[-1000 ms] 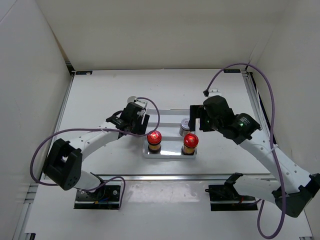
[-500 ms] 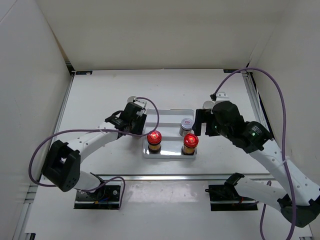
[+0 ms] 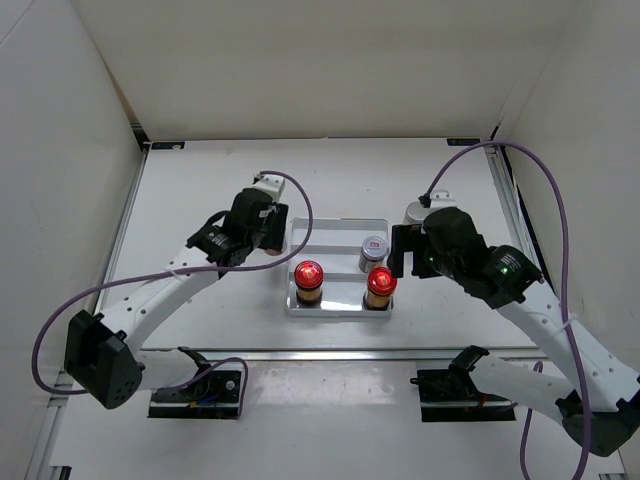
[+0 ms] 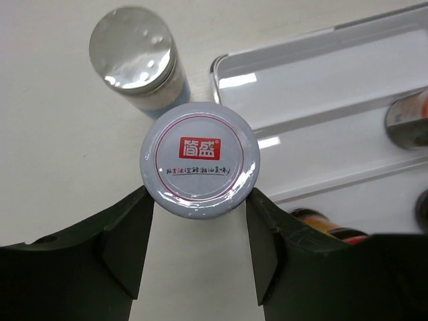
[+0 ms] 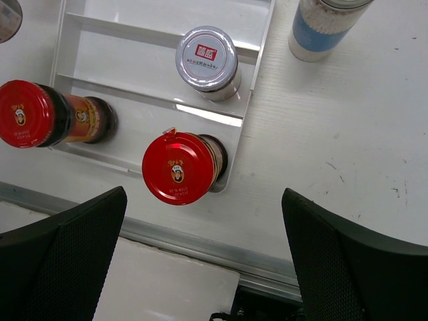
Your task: Organize the condiment bottles
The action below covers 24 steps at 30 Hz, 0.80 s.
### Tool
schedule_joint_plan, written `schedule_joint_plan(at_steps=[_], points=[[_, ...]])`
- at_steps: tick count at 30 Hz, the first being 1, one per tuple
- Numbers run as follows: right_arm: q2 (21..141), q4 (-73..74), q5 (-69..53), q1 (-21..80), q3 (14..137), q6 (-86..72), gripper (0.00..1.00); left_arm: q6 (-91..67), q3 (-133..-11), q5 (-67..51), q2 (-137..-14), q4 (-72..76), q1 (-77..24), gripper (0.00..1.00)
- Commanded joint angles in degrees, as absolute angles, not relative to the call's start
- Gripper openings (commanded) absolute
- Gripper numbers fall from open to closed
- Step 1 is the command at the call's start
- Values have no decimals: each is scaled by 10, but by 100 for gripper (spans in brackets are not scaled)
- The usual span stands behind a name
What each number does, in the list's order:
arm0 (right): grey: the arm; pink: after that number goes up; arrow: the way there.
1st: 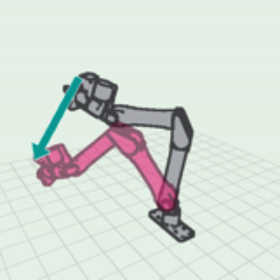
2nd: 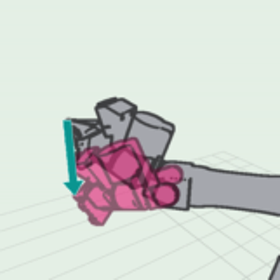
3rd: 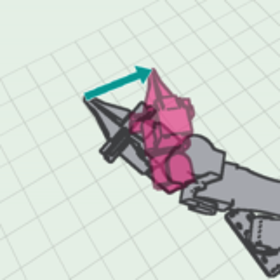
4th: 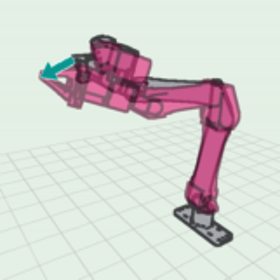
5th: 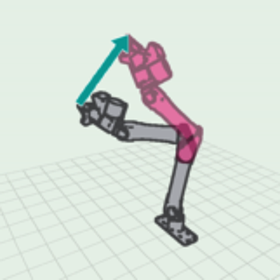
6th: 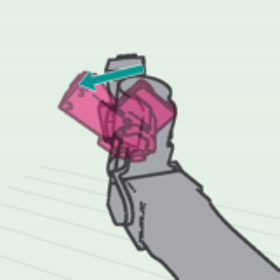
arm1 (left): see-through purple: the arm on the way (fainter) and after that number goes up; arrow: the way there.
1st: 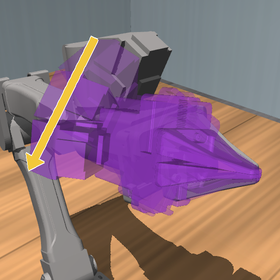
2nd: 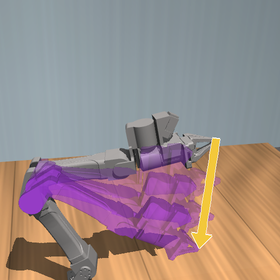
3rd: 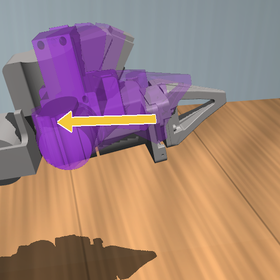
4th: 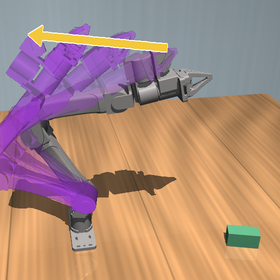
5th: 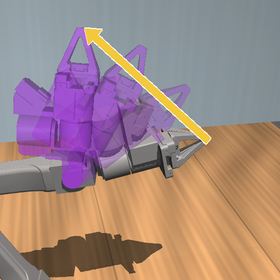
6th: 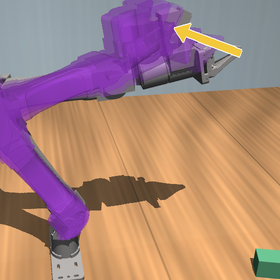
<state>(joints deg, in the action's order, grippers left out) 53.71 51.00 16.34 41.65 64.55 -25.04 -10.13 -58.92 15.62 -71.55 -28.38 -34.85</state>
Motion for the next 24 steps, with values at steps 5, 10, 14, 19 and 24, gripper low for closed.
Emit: schedule_joint_plan(at_steps=[5, 10, 14, 19, 24], points=[[525, 518, 173, 419, 644, -244, 100, -127, -656, 134, -765, -207, -393, 11], [519, 531, 178, 419, 644, -244, 100, -138, -643, 134, -808, -182, -403, 11], [513, 536, 184, 419, 644, -244, 100, -151, -611, 134, -819, -154, -409, 11], [503, 541, 189, 419, 639, -250, 100, -163, -584, 134, -824, -132, -419, 11], [492, 547, 189, 419, 633, -255, 100, -168, -590, 139, -824, -139, -430, 17]])
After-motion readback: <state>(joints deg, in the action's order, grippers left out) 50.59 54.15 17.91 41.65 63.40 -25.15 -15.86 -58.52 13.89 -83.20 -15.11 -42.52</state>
